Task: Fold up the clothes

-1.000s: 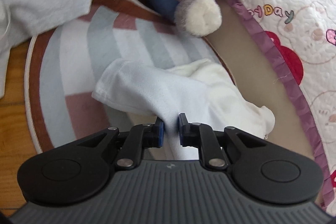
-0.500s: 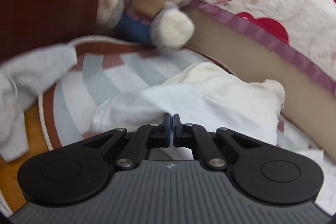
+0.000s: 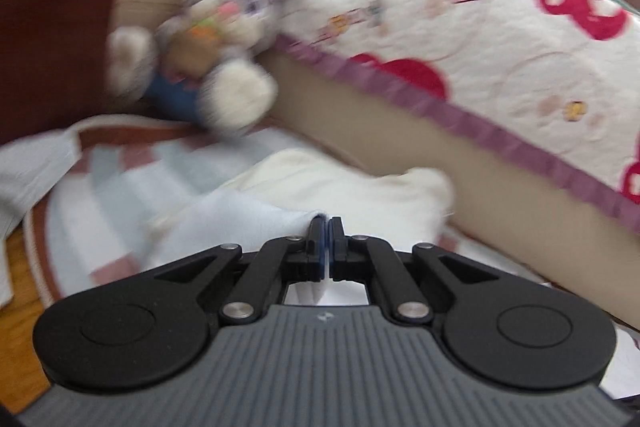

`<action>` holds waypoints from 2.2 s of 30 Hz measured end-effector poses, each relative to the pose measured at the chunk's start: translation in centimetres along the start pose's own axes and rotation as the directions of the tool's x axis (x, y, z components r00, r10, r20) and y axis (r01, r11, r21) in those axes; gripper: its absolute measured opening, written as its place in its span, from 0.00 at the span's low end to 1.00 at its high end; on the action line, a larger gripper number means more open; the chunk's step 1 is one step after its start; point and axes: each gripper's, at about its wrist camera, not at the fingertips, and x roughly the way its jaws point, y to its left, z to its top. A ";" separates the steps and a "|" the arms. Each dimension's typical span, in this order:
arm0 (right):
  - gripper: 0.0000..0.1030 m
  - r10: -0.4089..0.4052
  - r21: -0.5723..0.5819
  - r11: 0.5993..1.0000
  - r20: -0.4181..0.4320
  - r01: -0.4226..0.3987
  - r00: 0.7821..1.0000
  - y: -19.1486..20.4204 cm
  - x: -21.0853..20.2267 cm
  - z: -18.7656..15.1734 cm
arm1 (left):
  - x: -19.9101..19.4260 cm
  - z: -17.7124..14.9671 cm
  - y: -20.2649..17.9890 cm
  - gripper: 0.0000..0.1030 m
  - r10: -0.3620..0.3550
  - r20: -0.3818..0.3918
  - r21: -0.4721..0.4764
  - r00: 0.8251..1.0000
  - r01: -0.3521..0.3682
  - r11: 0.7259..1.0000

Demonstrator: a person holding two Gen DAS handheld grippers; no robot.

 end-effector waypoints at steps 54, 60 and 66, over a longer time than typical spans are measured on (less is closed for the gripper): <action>0.06 -0.324 0.507 0.858 0.415 0.079 0.850 -22.9 -16.4 -1.3 | 6.8 -14.2 -11.5 0.58 -0.089 -0.420 0.098 0.903 0.142 0.985; 0.06 -0.370 0.563 0.807 0.247 0.178 0.896 -26.1 -14.6 -8.0 | 7.7 -15.0 -14.5 0.58 -0.093 -0.424 0.160 0.901 0.175 0.971; 0.06 -0.327 0.540 0.829 0.258 0.145 0.909 -26.4 -12.8 -7.3 | 9.7 -15.4 -16.6 0.54 -0.103 -0.434 0.215 0.895 0.214 0.953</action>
